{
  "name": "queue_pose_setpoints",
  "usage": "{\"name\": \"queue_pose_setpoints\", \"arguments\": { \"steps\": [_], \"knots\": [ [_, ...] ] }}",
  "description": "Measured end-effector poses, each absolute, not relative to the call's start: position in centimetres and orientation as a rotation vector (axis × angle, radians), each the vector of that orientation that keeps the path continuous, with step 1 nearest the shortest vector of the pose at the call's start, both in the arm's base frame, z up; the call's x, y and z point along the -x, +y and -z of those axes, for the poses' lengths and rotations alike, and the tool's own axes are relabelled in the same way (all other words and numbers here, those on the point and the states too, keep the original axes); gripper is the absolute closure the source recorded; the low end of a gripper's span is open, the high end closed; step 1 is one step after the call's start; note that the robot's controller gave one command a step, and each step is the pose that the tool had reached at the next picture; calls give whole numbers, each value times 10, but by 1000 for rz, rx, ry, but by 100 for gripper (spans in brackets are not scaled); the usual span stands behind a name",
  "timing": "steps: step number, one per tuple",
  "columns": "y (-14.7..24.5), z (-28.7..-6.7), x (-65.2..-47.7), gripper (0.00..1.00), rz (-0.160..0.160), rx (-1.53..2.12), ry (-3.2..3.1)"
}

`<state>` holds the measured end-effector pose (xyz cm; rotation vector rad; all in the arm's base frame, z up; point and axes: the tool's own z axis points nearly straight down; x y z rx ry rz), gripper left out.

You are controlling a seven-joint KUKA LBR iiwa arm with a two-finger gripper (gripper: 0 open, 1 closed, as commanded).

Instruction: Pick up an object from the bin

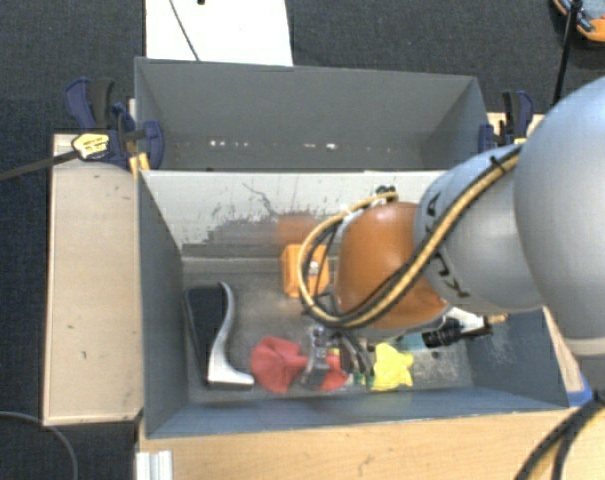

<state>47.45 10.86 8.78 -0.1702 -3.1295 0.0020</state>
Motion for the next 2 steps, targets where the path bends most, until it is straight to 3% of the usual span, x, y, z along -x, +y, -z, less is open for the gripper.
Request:
{"name": "queue_pose_setpoints", "arguments": {
  "steps": [1,2],
  "knots": [
    [109,-164,-478,100,3,176,-3142],
    [109,-169,-476,100,1,177,-3138]
  ]
}}
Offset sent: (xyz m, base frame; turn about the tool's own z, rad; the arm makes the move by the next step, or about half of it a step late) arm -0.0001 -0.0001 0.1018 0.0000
